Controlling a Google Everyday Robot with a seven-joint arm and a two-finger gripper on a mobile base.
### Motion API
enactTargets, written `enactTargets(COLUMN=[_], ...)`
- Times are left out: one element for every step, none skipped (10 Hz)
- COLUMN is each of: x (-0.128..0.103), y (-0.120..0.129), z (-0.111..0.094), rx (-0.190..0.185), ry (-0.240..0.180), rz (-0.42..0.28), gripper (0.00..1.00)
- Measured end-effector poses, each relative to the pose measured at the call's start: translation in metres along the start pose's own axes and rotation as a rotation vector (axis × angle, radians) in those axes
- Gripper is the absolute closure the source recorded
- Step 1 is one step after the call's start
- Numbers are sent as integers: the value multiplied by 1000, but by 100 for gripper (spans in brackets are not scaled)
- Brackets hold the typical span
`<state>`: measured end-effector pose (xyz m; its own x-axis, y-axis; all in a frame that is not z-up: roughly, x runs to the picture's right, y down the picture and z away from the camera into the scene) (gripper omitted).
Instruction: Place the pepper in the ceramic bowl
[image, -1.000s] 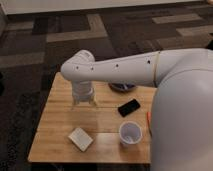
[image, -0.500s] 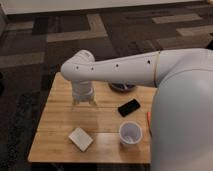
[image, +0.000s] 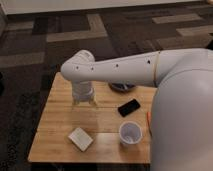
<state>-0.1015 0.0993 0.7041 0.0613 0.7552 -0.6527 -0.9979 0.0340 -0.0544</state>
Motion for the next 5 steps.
enactTargets(x=[0, 0, 2, 3, 5], y=[0, -2, -9, -16, -25], z=[0, 0, -1, -2, -2], rx=[0, 2, 8, 11, 11], ry=[0, -1, -2, -3, -1], rz=[0, 5, 16, 28, 45], gripper=[35, 35, 35, 35, 35])
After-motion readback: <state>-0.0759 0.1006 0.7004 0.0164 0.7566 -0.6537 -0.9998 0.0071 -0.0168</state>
